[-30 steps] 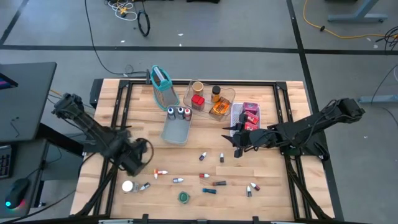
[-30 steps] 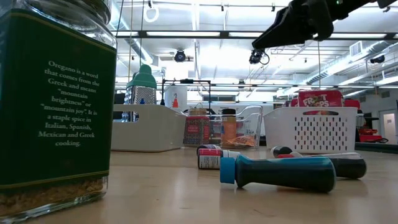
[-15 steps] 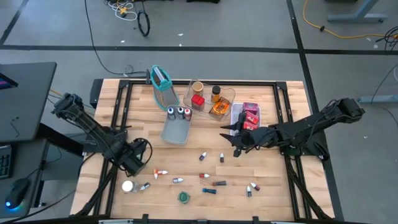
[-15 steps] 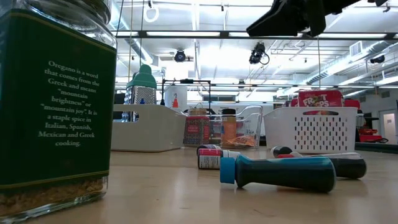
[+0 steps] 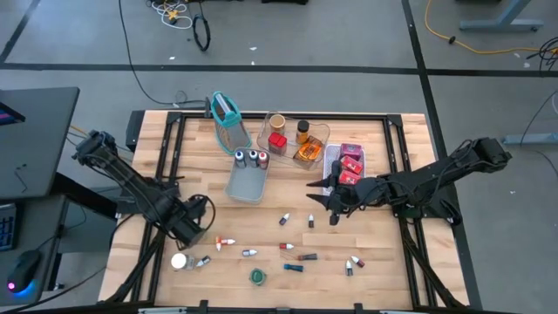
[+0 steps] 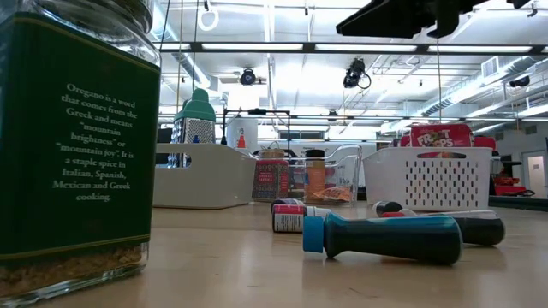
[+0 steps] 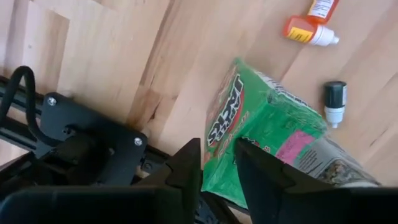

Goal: Pick & Place Kitchen Items
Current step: Put the green cereal box into the white bin

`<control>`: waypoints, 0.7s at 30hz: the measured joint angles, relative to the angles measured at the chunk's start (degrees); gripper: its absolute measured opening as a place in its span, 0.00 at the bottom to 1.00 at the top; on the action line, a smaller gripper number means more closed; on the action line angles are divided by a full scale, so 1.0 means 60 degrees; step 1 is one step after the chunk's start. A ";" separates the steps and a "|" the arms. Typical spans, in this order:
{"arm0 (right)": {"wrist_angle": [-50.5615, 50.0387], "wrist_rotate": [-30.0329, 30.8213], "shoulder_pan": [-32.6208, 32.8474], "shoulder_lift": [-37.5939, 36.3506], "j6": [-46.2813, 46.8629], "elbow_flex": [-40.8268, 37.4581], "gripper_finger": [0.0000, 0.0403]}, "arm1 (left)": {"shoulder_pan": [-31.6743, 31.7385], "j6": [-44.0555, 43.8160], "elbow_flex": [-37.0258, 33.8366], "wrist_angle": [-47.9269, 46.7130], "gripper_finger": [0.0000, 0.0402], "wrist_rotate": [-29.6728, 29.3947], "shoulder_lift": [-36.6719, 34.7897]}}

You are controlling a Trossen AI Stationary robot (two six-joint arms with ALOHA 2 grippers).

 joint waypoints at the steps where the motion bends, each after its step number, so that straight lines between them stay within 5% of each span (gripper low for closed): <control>1: 0.0019 -0.0041 -0.0001 0.0003 -0.0034 0.0000 0.36 | 0.0000 0.0014 0.0096 -0.0143 0.26 0.0027 -0.0007; 21: 0.0464 -0.0064 -0.0001 0.0000 -0.0381 0.0000 0.36 | 0.0075 0.0284 -0.0751 0.0993 0.24 0.0095 -0.0007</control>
